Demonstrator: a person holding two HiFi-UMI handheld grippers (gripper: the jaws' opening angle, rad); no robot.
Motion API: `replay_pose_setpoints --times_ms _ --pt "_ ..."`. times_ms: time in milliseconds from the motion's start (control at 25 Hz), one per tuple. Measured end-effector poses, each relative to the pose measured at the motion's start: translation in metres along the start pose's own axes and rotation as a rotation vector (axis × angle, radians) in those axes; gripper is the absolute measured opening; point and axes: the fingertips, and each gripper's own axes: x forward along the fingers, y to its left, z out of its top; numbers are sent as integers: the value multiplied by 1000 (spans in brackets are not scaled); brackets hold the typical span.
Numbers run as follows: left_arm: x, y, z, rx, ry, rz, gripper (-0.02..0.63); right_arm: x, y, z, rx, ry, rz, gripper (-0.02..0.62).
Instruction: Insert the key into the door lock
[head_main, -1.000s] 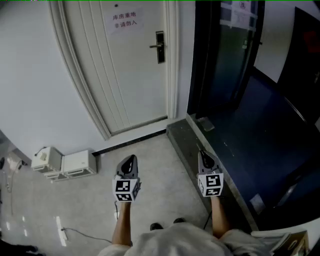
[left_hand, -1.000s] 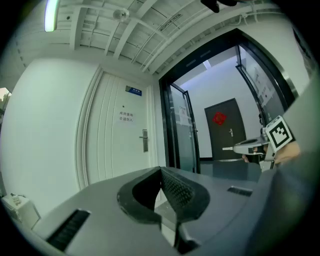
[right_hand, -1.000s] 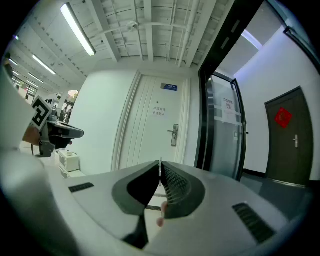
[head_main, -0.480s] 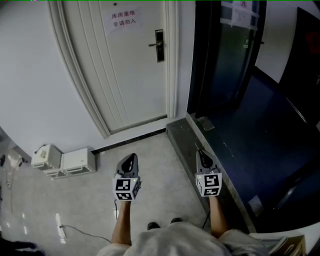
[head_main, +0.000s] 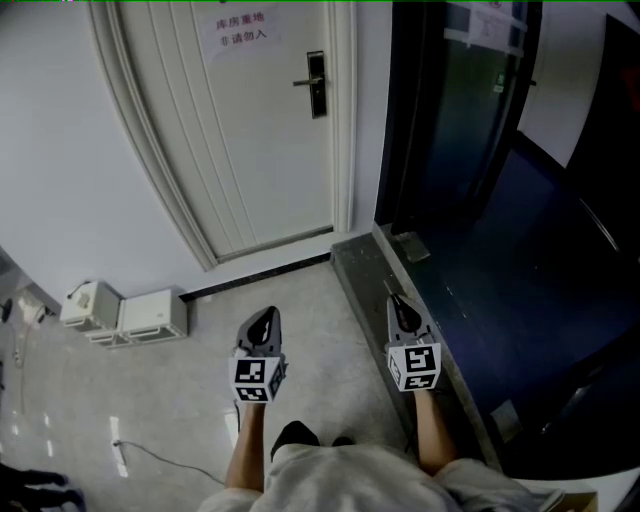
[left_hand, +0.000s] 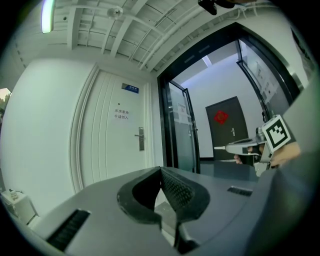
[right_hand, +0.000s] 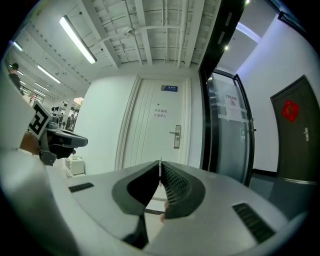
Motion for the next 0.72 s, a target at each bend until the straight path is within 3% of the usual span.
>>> replay_pose_setpoints --times_ms 400,720 --pt "66 25 -14 -24 23 14 18 68 -20 -14 -5 21 31 29" --pt "178 77 -22 -34 22 -37 18 179 -42 -18 -19 38 -4 29"
